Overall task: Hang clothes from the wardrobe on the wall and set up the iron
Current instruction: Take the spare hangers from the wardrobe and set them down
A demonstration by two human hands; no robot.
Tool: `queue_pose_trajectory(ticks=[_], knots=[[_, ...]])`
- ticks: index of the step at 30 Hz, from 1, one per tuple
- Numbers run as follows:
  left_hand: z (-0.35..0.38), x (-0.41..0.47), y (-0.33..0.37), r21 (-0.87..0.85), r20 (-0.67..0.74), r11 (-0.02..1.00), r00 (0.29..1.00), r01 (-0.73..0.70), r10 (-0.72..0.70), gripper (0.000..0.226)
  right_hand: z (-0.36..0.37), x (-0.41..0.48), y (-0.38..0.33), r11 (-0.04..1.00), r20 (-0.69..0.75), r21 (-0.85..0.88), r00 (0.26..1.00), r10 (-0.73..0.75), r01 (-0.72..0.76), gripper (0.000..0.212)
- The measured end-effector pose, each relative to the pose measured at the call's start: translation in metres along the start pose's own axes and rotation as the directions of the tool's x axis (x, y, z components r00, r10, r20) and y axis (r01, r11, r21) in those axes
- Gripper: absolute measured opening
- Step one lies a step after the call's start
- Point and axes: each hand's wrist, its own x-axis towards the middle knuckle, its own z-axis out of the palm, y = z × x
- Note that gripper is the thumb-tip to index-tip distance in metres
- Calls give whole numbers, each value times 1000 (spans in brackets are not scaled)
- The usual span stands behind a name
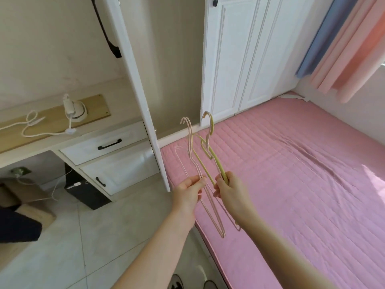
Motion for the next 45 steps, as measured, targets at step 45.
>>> queue_pose_trajectory(ticks=[45], knots=[[-231,-55,7,-819,-212,562,972,-117,-106,24,144,-80,-12,926,830,-175,557,-45,335,13]])
